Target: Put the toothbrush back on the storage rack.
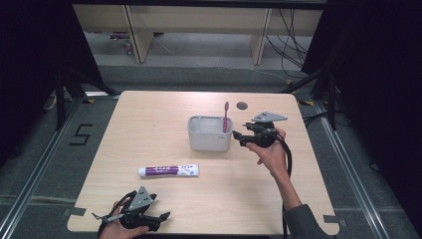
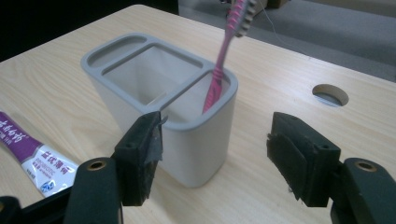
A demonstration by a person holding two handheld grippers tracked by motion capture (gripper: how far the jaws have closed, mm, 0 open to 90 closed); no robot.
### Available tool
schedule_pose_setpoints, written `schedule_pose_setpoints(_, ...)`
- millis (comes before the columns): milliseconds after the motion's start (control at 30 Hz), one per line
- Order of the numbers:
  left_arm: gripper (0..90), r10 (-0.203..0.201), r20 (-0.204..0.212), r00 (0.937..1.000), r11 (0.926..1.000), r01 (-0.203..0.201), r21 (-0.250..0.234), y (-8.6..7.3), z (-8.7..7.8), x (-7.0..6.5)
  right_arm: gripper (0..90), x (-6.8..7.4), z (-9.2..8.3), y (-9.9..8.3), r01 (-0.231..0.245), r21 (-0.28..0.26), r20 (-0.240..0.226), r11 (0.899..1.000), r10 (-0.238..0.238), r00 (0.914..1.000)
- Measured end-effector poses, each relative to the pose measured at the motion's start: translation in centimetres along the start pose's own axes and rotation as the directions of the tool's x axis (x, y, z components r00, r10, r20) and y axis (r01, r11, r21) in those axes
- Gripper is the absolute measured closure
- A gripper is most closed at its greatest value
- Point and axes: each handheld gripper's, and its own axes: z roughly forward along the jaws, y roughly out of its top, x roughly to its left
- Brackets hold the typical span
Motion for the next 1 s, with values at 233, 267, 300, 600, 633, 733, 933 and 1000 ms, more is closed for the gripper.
schedule_pose_setpoints(233,22.9,-0.027,0.011,0.9996,0.9995,0.027,-0.015,0.0,0.1,-0.3,35.9,-0.5,-0.7,-1.3,-0.020,0.032,0.014,0.999,0.020,0.9997)
schedule_pose_setpoints(267,22.9,-0.018,0.012,0.9998,0.9998,0.018,-0.009,0.0,0.0,-0.2,35.8,-0.7,-0.7,-1.4,-0.007,0.032,0.008,0.999,0.007,0.9999)
schedule_pose_setpoints(300,22.9,-0.018,0.012,0.9998,0.9998,0.018,-0.010,0.0,0.0,-0.2,35.8,-0.7,-0.8,-1.4,0.007,0.027,0.019,1.000,-0.008,0.9998)
schedule_pose_setpoints(600,22.9,-0.027,0.010,0.9996,0.9995,0.028,-0.017,0.0,0.0,-0.2,35.0,0.1,-1.1,-1.6,-0.005,0.027,0.006,1.000,0.005,1.0000)
schedule_pose_setpoints(633,22.9,-0.023,0.010,0.9997,0.9996,0.023,-0.016,0.0,0.0,-0.2,34.9,0.2,-1.3,-1.6,-0.016,0.037,0.004,0.999,0.016,0.9999)
schedule_pose_setpoints(733,22.8,-0.007,0.002,1.0000,0.9999,0.007,-0.007,0.0,-0.1,-0.1,34.3,0.3,-1.5,-2.0,-0.012,0.039,0.009,0.999,0.011,0.9999)
schedule_pose_setpoints(933,22.8,-0.013,0.006,0.9999,0.9999,0.013,-0.011,0.0,-0.1,-0.2,29.2,0.6,-1.6,-3.1,-0.021,0.076,0.008,0.997,0.020,0.9998)
schedule_pose_setpoints(1000,22.7,-0.006,-0.005,1.0000,1.0000,0.006,-0.008,0.0,-0.1,-0.1,26.7,0.5,-1.7,-3.4,-0.017,0.077,0.010,0.997,0.017,0.9998)
